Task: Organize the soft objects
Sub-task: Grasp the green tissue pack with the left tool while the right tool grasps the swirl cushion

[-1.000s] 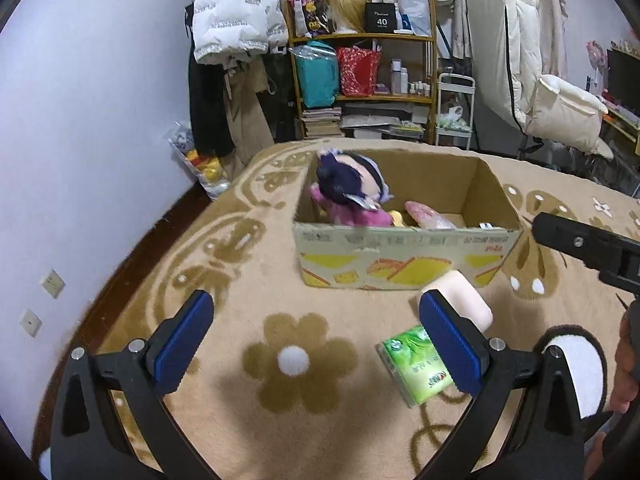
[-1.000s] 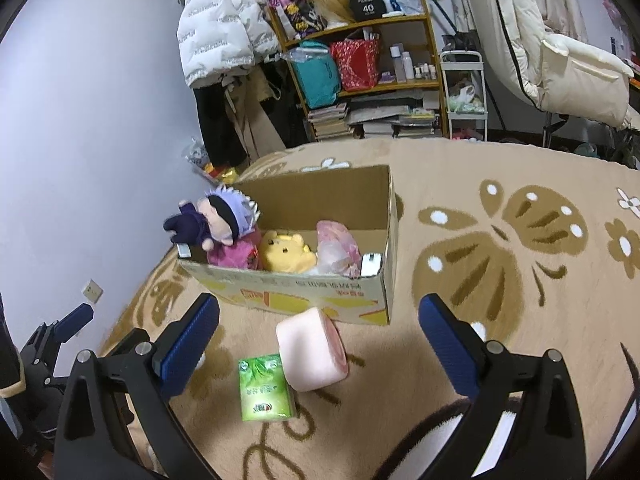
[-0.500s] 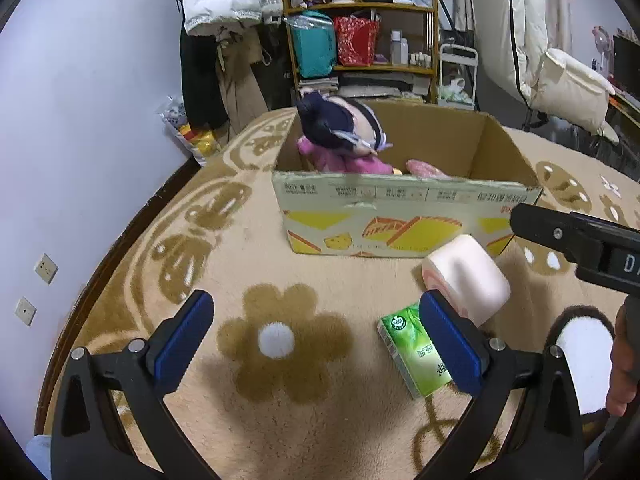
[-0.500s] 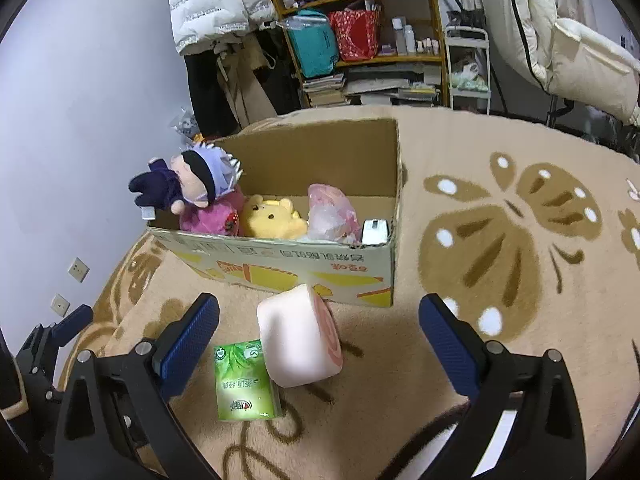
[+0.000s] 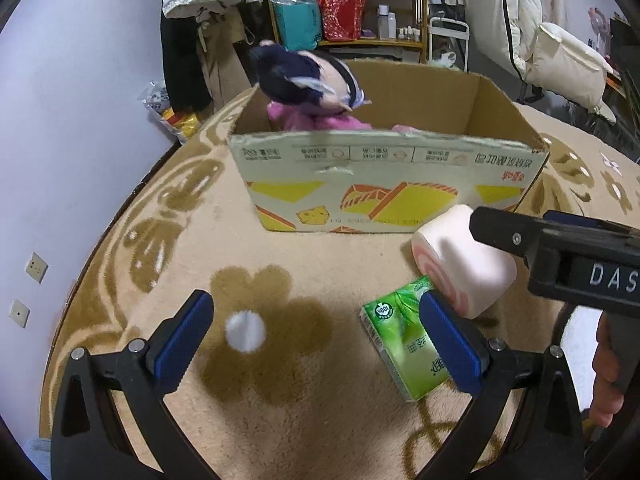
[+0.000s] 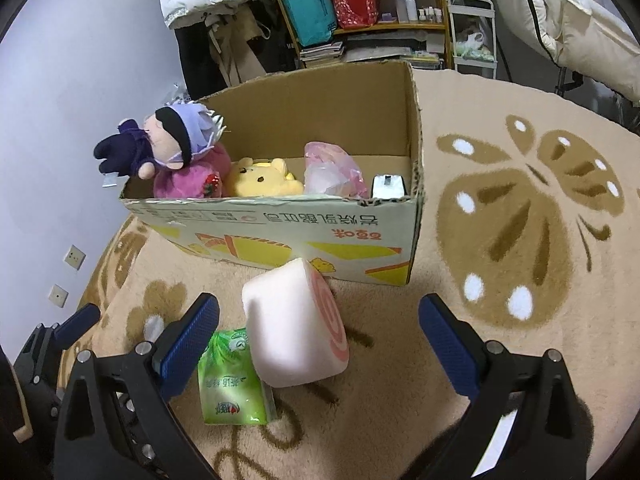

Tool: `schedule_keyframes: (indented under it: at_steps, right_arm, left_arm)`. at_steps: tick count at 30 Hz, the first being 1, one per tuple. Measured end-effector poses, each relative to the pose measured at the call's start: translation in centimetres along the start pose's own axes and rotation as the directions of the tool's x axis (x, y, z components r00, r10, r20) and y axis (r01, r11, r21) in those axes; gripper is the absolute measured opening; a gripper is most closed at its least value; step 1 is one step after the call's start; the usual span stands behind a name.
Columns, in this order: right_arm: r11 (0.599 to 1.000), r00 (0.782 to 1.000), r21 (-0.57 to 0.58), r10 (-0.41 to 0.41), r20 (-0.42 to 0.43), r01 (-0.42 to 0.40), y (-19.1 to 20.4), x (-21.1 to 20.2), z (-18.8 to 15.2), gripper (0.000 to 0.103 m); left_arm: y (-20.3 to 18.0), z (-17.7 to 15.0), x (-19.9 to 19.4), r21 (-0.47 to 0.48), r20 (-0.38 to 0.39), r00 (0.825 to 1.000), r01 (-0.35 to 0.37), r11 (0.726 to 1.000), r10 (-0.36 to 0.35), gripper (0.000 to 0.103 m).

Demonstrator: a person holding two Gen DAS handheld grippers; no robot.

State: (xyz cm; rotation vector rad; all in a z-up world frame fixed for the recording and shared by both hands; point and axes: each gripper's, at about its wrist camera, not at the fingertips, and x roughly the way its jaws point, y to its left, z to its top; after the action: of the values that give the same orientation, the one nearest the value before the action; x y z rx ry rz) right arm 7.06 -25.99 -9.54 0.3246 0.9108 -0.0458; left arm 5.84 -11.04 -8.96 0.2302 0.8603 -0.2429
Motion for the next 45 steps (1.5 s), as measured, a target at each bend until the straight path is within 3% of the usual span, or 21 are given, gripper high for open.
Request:
schedule_keyframes:
  at_steps: [27,29,34,37,40,45]
  right_arm:
    - [0.999,0.988,0.033,0.028,-0.154,-0.024,-0.5,4.7,-0.3,0.103]
    - [0.999,0.986,0.028,0.028,-0.163,-0.024,-0.4,5.0,-0.4,0.098]
    - [0.997,0.978,0.048,0.070,-0.195,-0.061,-0.6,5.5,-0.8,0.068]
    - [0.993,0.973,0.062,0.110,-0.202,-0.100,-0.4,5.6,-0.7,0.056]
    - [0.993,0.973,0.044,0.113,-0.203,-0.107,0.0,5.4,-0.6,0.049]
    - [0.995,0.975,0.022,0.103,-0.198,-0.100,0.3,5.0,-0.3,0.045]
  left_arm:
    - [-2.3,-0.4,3.9,0.040,-0.091,0.992,0.088,0.995,-0.084,0.102]
    - [-2.3,-0.3,4.1,0.038,-0.096,0.991,0.095,0.995,-0.091,0.102]
    - [-2.2,-0.2,4.6,0.016,-0.113,0.986,0.124,0.992,-0.122,0.102]
    - [-2.4,-0.2,4.8,0.019,-0.119,0.984,0.135,0.991,-0.132,0.102]
    - [-2.7,-0.2,4.9,0.025,-0.122,0.983,0.142,0.989,-0.138,0.102]
    - [-3.4,-0.4,4.7,0.031,-0.134,0.980,0.151,0.988,-0.145,0.102]
